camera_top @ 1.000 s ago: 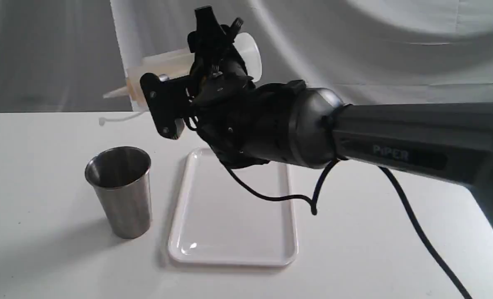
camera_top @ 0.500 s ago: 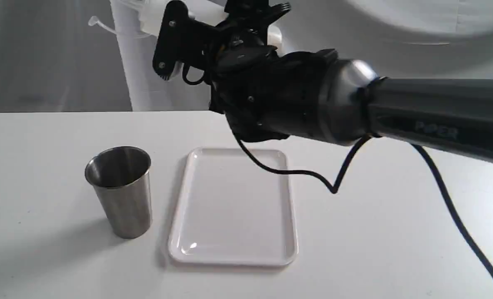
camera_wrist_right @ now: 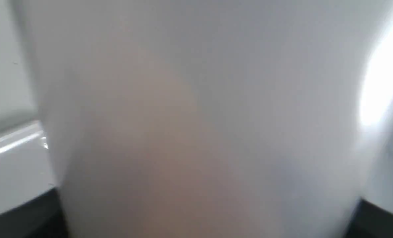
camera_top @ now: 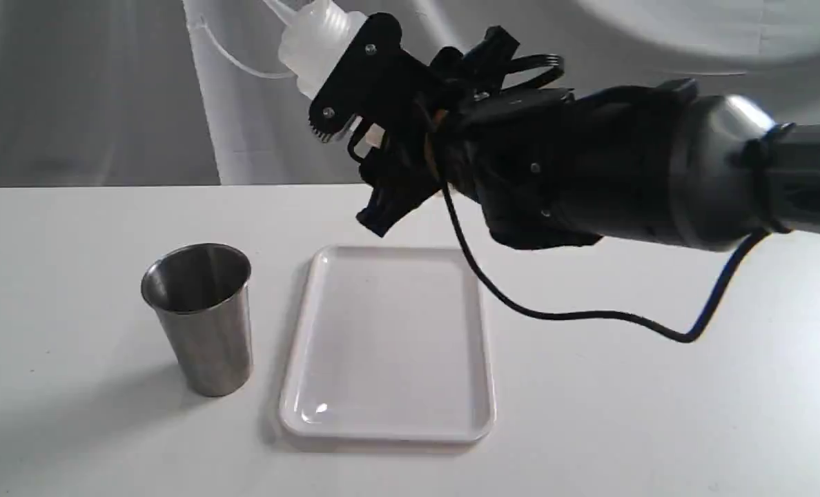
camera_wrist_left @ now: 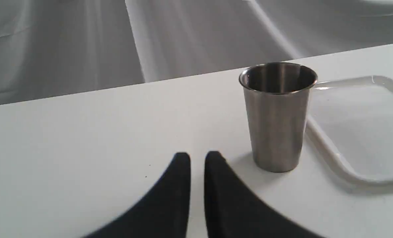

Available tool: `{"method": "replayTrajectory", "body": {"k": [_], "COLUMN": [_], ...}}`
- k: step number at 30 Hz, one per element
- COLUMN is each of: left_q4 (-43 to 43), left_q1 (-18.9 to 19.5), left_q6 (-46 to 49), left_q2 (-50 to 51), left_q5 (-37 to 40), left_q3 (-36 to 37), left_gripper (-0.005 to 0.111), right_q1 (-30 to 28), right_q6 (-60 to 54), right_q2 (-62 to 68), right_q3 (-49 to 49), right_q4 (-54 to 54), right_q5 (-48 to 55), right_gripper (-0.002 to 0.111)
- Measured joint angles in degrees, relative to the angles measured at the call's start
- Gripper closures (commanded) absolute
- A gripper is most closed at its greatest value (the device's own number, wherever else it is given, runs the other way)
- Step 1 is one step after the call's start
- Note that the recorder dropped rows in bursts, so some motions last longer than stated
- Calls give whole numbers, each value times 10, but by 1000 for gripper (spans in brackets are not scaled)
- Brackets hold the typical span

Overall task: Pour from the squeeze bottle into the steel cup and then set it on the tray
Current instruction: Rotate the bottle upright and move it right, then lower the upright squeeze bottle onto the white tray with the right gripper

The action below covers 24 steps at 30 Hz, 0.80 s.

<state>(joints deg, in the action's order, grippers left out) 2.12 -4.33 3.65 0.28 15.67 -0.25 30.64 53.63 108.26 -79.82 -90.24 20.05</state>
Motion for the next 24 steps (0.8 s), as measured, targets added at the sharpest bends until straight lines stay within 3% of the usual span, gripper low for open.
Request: {"method": "replayTrajectory", "body": {"k": [14, 20, 24], "left_q4": [0, 0, 0], "left_q1": [0, 0, 0], "left_q6": [0, 0, 0], "left_q2": [0, 0, 0], "left_q5": [0, 0, 0], "left_q3": [0, 0, 0], "left_gripper": [98, 98, 98], "right_q1": [-70, -94, -95], "right_q6": [-13, -140, -246], "right_q2": [-8, -9, -10], "right_q3": [44, 75, 104], "right_q4": [139, 226, 310], "right_q5": [-185, -349, -406], "right_gripper": [108, 108, 108]}}
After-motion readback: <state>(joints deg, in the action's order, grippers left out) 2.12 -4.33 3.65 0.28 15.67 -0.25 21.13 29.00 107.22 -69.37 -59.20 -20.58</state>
